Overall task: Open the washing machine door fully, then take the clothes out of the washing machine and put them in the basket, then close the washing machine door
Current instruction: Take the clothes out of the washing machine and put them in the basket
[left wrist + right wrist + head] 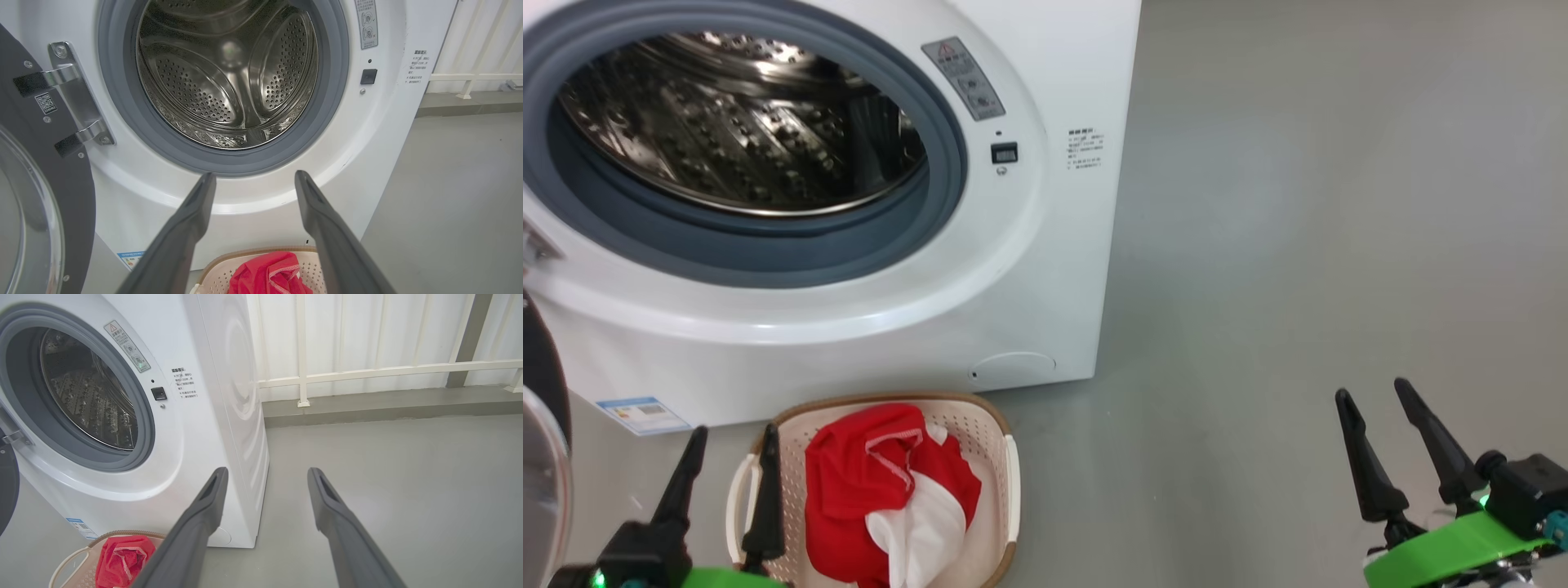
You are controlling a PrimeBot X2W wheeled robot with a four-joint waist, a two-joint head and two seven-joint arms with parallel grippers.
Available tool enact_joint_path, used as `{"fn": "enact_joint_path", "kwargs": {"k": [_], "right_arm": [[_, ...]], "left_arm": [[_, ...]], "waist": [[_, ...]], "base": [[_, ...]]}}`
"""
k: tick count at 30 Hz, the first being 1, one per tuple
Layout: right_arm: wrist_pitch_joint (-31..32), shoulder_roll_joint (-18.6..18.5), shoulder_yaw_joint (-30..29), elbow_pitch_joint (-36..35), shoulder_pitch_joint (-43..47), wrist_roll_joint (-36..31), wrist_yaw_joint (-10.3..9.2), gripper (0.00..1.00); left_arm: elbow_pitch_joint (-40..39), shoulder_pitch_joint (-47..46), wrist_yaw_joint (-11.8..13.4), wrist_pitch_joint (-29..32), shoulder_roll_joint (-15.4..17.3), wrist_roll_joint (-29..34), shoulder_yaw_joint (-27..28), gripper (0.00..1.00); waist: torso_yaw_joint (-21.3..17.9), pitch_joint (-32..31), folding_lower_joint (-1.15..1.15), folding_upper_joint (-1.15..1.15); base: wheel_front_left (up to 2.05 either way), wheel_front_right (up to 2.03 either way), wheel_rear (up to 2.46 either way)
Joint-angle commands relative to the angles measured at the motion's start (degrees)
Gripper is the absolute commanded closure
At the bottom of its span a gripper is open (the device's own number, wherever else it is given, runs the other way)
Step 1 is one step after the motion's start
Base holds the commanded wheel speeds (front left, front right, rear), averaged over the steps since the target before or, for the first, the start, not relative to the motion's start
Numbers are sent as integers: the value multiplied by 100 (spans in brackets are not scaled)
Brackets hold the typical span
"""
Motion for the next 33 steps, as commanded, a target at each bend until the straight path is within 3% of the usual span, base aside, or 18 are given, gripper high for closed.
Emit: {"fn": "enact_joint_path", "kwargs": {"k": [1,14,33], "right_arm": [[-37,-117,76,-129,57,28,36,0],[-37,-138,-92,-209,417,35,36,0],[-37,-106,-78,-200,447,21,36,0]], "left_arm": [[-245,81,-10,-28,73,11,237,0],[-875,719,8,-28,19,-111,409,0],[-1007,797,11,-28,7,-146,366,0]], "waist": [[33,-174,0,0],[91,-339,0,0],[55,-420,0,0]], "base": [[0,0,0],[0,0,0],[0,0,0]]}}
